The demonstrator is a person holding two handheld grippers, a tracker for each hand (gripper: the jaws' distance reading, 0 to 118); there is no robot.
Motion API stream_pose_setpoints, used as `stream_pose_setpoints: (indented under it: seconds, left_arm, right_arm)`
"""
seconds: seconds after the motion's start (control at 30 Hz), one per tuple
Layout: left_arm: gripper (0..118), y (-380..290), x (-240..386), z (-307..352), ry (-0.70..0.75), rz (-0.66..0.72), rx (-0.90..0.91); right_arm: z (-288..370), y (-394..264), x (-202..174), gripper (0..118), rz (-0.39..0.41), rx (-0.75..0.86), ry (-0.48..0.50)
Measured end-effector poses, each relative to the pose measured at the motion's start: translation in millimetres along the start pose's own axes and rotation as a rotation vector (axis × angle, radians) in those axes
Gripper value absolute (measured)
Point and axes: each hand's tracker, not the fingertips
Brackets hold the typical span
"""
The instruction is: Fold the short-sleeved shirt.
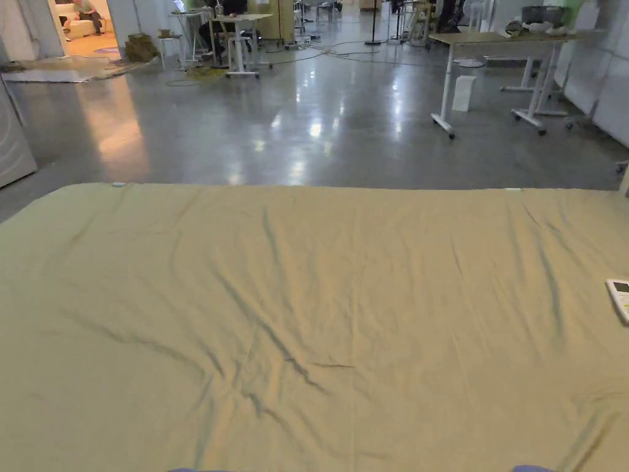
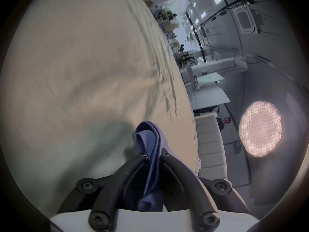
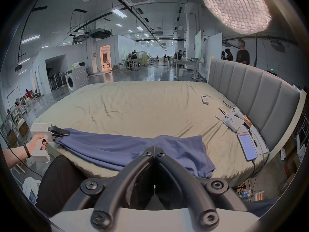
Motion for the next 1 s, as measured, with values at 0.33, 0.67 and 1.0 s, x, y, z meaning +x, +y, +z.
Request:
stream_pose_setpoints:
  seconds: [0.33, 0.67, 1.0]
  left_arm:
    - [8, 39.7, 42.2, 52.6, 0.075, -0.182, 0.052]
    - [8, -54.9, 120.5, -75.4, -0.135, -0.292, -0.209]
    - [12, -138.5, 147.8, -173.5, 0.064, -0.406, -0.336]
  right_arm:
    - [6.8, -11.6, 14.2, 0, -0.049, -0.013, -0.022]
    - [19.3, -18.1, 14.6, 0, -0.079, 0.014, -0.013]
    - [41.2, -55.6, 49.8, 0, -0.106, -0.056, -0.131]
